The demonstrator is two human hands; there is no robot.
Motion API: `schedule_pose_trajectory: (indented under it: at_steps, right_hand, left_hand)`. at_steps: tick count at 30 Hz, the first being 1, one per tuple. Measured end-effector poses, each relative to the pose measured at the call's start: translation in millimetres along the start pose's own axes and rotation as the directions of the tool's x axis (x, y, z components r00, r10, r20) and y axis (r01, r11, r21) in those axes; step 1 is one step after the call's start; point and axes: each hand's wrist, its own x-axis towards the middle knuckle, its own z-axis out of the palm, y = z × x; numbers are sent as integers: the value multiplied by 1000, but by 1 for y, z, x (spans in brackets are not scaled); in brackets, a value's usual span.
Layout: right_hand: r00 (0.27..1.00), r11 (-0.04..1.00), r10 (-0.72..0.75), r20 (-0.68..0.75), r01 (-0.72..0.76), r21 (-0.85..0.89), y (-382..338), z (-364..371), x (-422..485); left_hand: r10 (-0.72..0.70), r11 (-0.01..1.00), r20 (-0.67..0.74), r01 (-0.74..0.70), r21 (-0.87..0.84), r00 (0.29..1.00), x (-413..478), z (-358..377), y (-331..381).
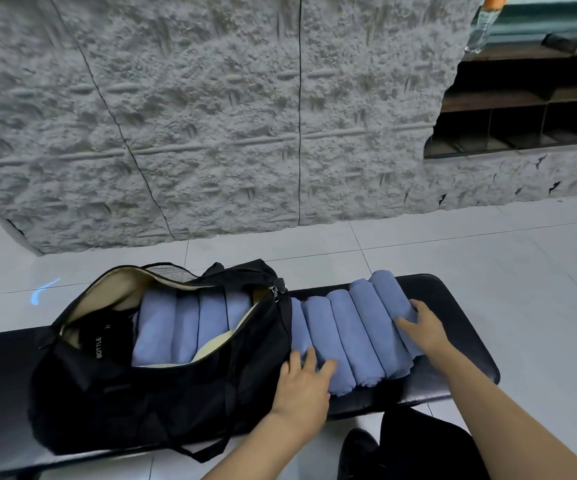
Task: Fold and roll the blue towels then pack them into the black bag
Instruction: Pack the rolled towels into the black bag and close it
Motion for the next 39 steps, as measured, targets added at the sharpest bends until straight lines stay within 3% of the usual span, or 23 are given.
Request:
schedule_pose_trajectory:
  at_steps: [6,9,11,13,16,17,21,23,25,28,30,31,33,34,37,39]
  right_hand:
    - [998,976,42,-42,-32,215,6,-14,-13]
    - [994,940,-25,-106,59,336,-16,-28,-33]
    - [987,910,-110,-118,148,387,-41,-34,-54]
    - [976,882,-182,-122,217,418,-68,-28,-83]
    - [947,871,-282,-156,321,373,-103,7,-132]
    - [938,867,-306,-161,345,359,-112,23,-148]
    - [900,896,-372,-228,413,166,-135,88,-198]
    - [901,916,-386,-200,400,34,-143,116,-219]
    - [861,868,-497,-105,496,-41,-152,138,-239]
    - [827,826,-554,99,530,195,-164,153,-248]
    - [889,845,-406,211,277,457,-176,152,-245]
    - [908,798,-276,315,34,601,-186,152,-242]
    - [836,639,-85,543,-372,673,-200,152,-235]
    - [802,624,-62,594,-433,650,-207,152,-232]
    - [816,747,-49,576,-353,563,-216,162,-217]
    - [844,790,-22,536,-314,527,-219,173,-199]
  left_hand:
    - [10,995,43,-6,-100,999,-4,1,-5]
    - [14,960,7,-12,-280,1000,-9,-13,-8]
    - [-42,841,-129,-35,-540,991,-12,-30,-8]
    - [-202,598,-227,-64,-799,953,-19,-57,-5]
    - [-266,159,-154,-114,-981,952,-36,-95,6]
    - [-256,101,-135,-113,-989,957,-43,-102,9]
    - [-374,129,-123,-80,-988,919,-67,-100,-12]
    - [-422,72,-106,-84,-994,900,-83,-89,-34]
    - [-498,36,-81,-73,-997,863,-99,-83,-60]
    - [-575,-113,-13,-95,-989,818,-120,-85,-103]
    - [-543,-218,68,-62,-974,837,-132,-92,-127]
    - [-510,-218,93,-24,-976,855,-136,-93,-135]
    - [-433,-174,114,41,-984,894,-142,-93,-141]
    - [-403,-143,115,61,-988,908,-144,-94,-140]
    - [-351,27,57,71,-997,935,-145,-96,-141]
    - [-386,341,-49,93,-936,921,-137,-98,-158]
